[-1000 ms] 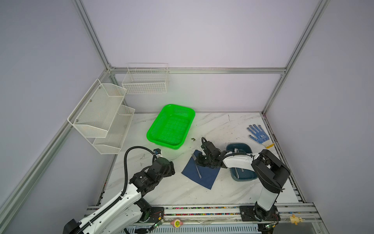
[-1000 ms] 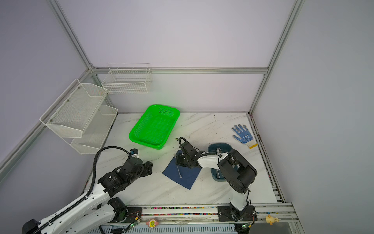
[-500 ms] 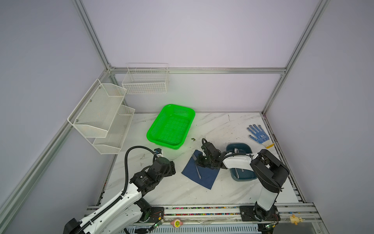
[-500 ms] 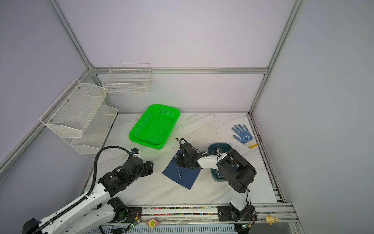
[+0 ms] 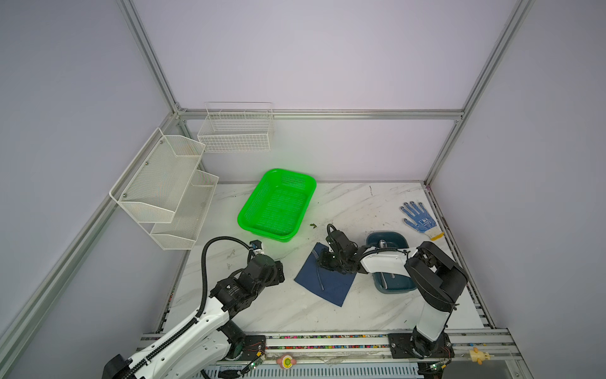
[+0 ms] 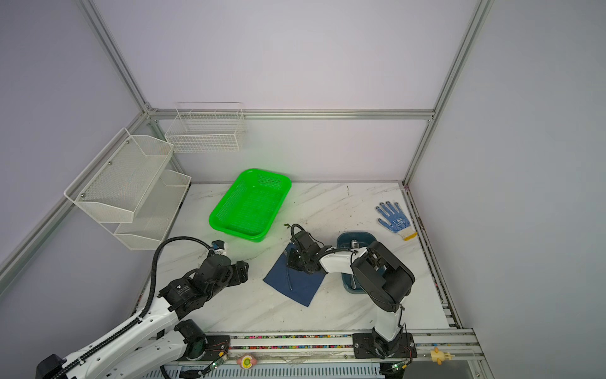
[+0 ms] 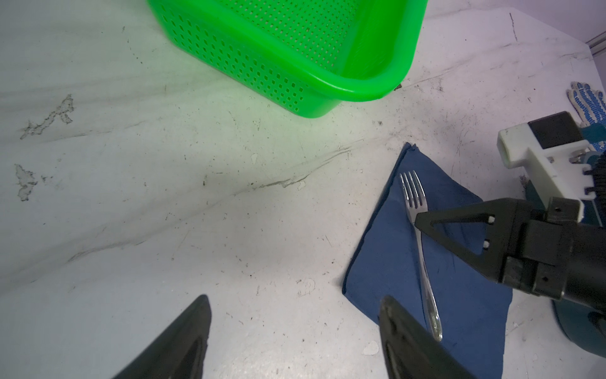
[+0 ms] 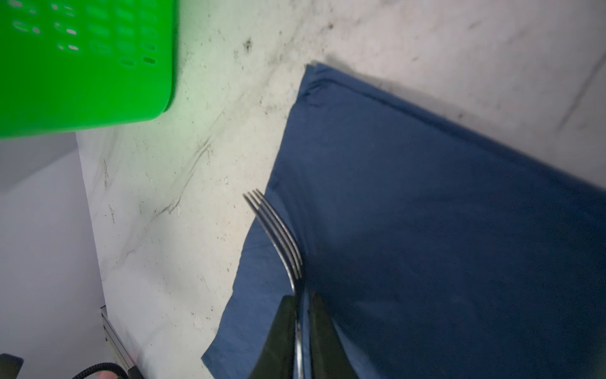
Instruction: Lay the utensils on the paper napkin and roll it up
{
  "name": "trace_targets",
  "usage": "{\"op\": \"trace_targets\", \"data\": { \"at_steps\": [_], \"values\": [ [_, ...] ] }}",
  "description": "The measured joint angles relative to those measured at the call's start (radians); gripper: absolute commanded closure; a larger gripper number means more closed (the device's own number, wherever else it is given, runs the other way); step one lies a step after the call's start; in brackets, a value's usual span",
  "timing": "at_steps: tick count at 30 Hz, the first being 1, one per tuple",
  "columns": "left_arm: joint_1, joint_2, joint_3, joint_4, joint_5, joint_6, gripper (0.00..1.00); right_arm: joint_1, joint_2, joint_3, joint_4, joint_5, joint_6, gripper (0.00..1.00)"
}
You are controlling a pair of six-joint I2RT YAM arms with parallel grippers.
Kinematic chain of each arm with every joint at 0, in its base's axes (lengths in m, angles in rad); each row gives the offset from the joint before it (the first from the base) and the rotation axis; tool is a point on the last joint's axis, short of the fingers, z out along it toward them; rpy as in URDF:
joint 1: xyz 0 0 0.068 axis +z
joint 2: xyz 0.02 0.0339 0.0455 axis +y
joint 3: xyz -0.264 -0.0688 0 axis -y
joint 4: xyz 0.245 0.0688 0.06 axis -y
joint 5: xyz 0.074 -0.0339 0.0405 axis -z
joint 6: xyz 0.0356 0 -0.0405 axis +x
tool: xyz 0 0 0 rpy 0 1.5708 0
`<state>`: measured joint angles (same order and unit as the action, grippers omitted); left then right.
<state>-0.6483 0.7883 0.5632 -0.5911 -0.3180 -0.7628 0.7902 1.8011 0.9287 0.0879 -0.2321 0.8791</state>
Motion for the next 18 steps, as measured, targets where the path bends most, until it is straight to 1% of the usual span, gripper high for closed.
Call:
{"op": "trace_targets", "data": {
  "at_steps": [2,9,16,18],
  "values": [
    [0.000,-0.005,0.000,0.000,0.000,0.000,0.21,0.000,0.000,0.012,-0.014,0.011,-0.009,0.86],
    [0.000,-0.006,0.000,0.001,0.000,0.000,0.20,0.000,0.000,0.037,-0.037,0.029,-0.050,0.79],
    [0.000,-0.006,0.000,0.001,0.000,0.000,0.20,0.000,0.000,0.076,-0.117,0.076,-0.084,0.78],
    [0.000,-0.007,0.000,0.001,0.000,0.000,0.20,0.000,0.000,0.078,-0.126,0.083,-0.089,0.76]
  ]
}}
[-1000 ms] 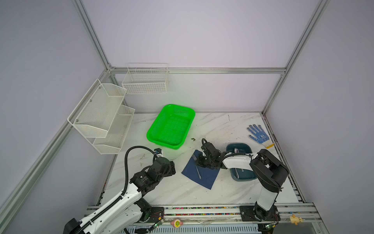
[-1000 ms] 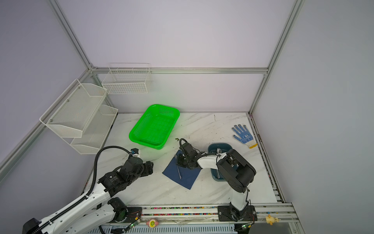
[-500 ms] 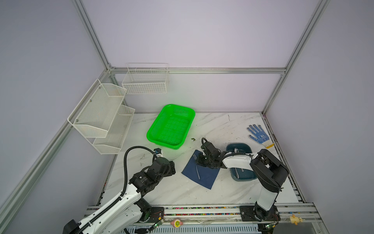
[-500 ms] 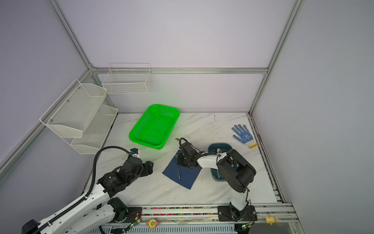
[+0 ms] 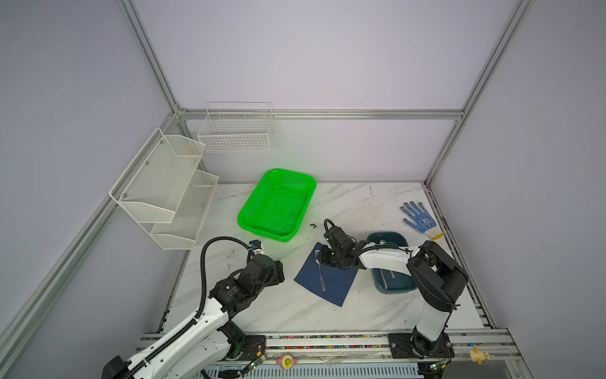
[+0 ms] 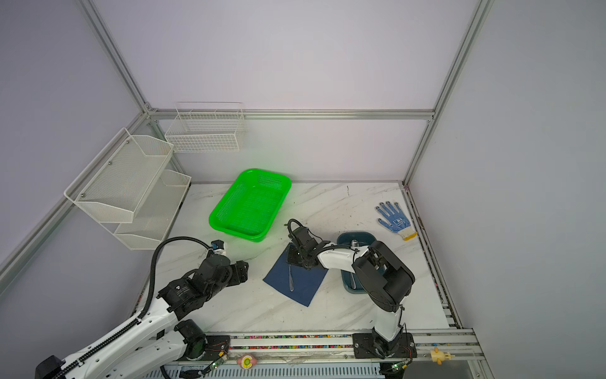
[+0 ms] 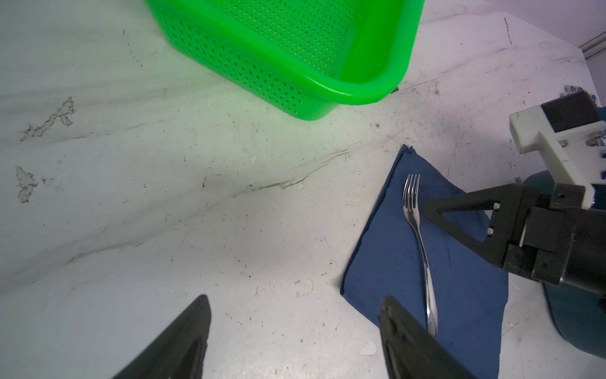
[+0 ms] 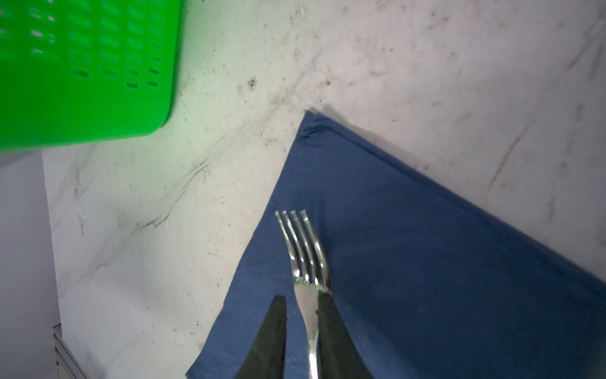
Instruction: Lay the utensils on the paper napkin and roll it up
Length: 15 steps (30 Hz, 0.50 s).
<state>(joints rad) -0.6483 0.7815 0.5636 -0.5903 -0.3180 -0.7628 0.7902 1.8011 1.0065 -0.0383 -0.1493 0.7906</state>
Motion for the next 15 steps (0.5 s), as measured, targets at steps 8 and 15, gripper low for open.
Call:
{"op": "trace_targets", "data": {
  "at_steps": [8,15],
  "values": [
    [0.000,0.000,0.000,0.011,0.024,0.024,0.21,0.001,-0.001,0.009,-0.045,0.023,-0.020,0.75],
    [0.000,0.026,0.000,0.183,0.212,0.111,0.37,0.014,-0.036,-0.003,-0.083,0.027,-0.035,0.74]
  ]
}}
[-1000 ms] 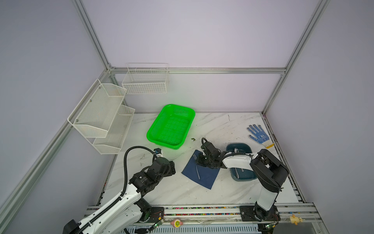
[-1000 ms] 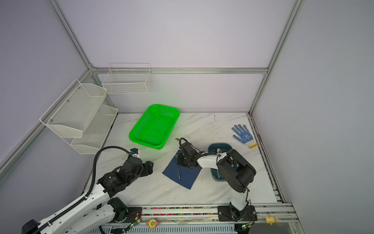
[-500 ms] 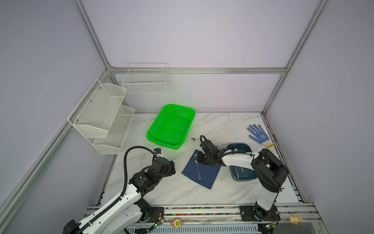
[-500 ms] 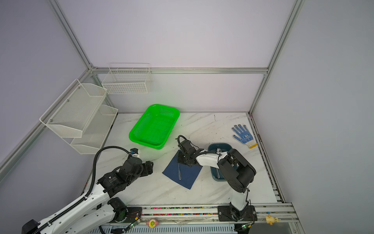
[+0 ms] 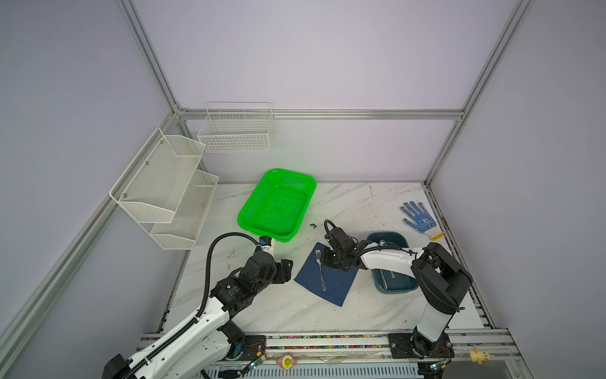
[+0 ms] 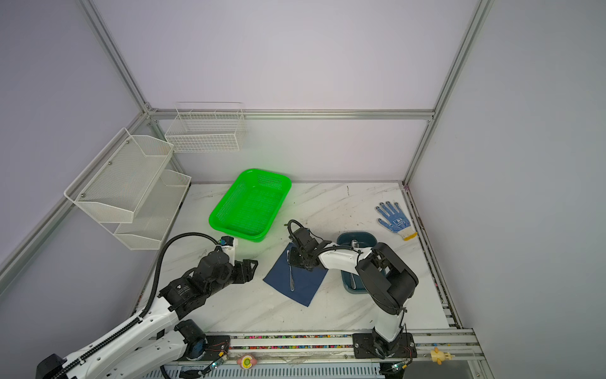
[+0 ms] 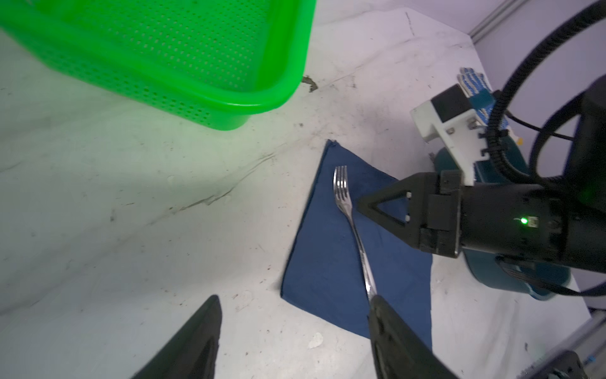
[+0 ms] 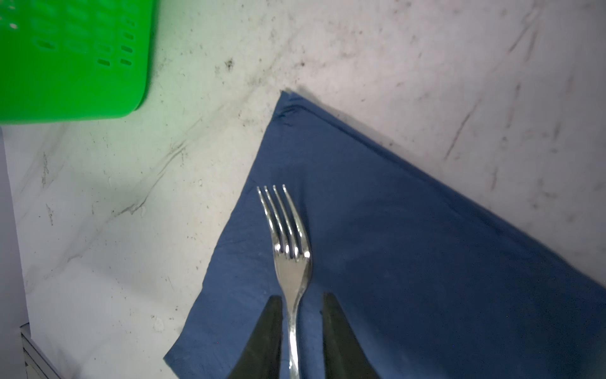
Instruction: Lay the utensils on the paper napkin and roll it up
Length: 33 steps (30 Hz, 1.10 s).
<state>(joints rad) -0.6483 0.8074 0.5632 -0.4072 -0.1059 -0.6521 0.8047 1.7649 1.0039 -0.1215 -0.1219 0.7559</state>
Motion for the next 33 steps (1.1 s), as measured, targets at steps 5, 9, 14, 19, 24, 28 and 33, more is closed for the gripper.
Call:
{"op": "trace_targets", "data": {
  "at_steps": [5,9,14,19,24,28,33],
  "values": [
    [0.000,0.113,0.000,0.101,0.121,0.019,0.44,0.034,-0.005,0.000,-0.011,-0.005,-0.005,0.75],
    [0.000,0.210,0.000,0.129,0.187,0.017,0.53,0.063,0.006,0.014,-0.051,0.007,-0.006,0.75],
    [0.000,0.296,0.000,0.158,0.241,0.015,0.61,0.098,0.072,0.086,-0.115,0.057,-0.011,0.76],
    [0.000,0.322,0.000,0.159,0.242,0.000,0.61,0.116,0.105,0.134,-0.150,0.101,-0.025,0.83],
    [0.000,0.308,0.000,0.153,0.210,-0.017,0.61,0.122,0.119,0.158,-0.172,0.130,-0.038,0.87],
    [0.000,0.286,0.000,0.143,0.186,-0.018,0.61,0.122,0.119,0.171,-0.193,0.147,-0.051,0.89],
    [0.000,0.278,0.000,0.136,0.167,-0.018,0.62,0.122,0.134,0.206,-0.212,0.160,-0.085,0.90]
  ]
}}
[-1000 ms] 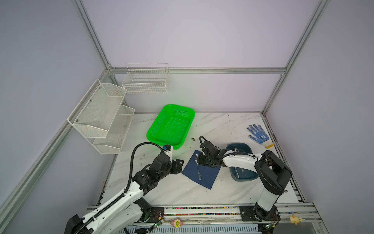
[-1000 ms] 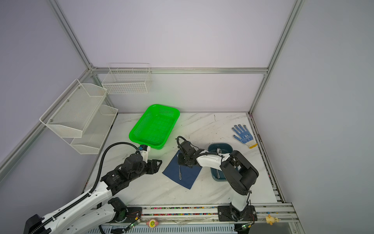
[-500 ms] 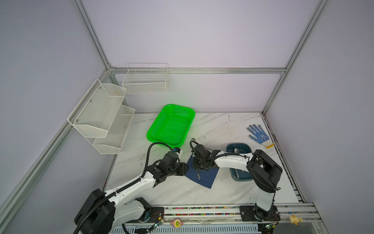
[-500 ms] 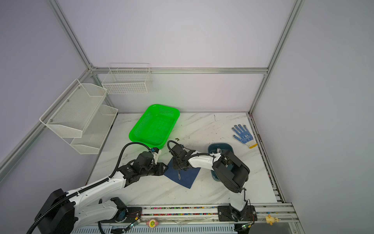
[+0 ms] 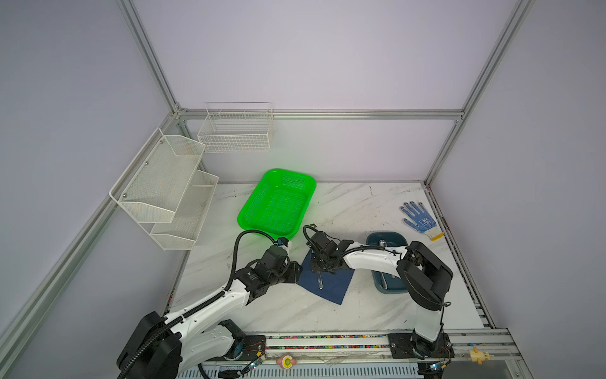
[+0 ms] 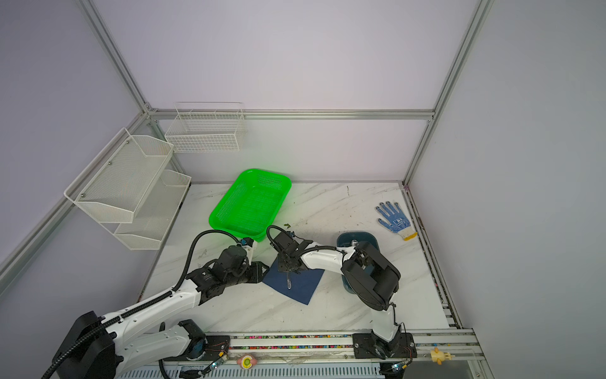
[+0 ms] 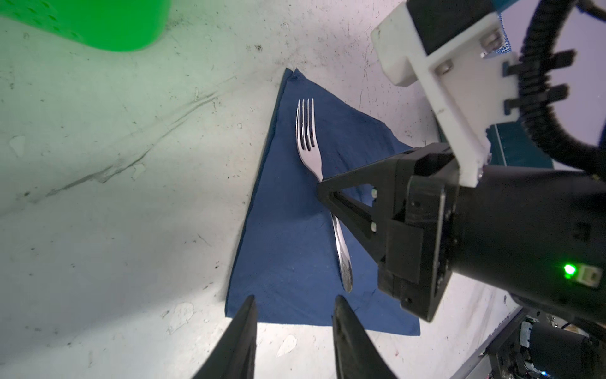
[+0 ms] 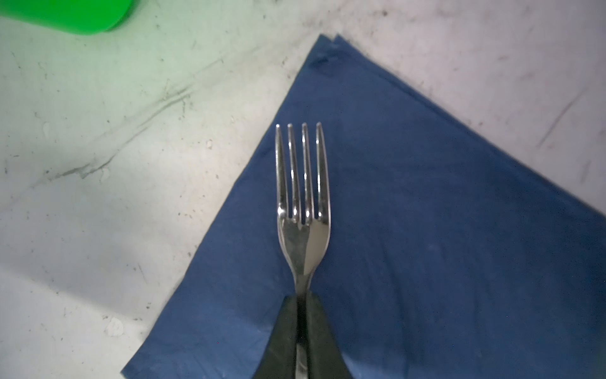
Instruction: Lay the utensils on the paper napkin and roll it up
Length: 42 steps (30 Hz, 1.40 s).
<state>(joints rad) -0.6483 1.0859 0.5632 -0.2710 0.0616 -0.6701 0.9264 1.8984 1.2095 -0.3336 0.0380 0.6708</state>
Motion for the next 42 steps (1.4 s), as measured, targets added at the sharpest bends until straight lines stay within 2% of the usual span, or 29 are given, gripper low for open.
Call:
{"op": "trace_targets", "data": {
  "at_steps": [13,30,34,39,42],
  "values": [
    [0.000,-0.017,0.000,-0.014,-0.032,-0.001,0.62,0.000,0.043,0.037,0.000,-0.007,-0.106,0.89],
    [0.000,-0.034,0.000,-0.055,-0.060,-0.016,0.61,0.000,0.008,0.000,-0.013,-0.034,-0.122,0.88],
    [0.000,-0.046,0.000,-0.056,-0.067,-0.018,0.61,0.000,0.005,-0.006,-0.016,-0.037,-0.121,0.85],
    [0.000,-0.048,0.000,-0.058,-0.068,-0.018,0.60,0.000,0.004,-0.007,-0.008,-0.053,-0.119,0.77],
    [0.000,-0.048,0.000,-0.059,-0.066,-0.017,0.60,0.000,-0.019,-0.032,0.019,-0.064,-0.117,0.76]
  ]
}}
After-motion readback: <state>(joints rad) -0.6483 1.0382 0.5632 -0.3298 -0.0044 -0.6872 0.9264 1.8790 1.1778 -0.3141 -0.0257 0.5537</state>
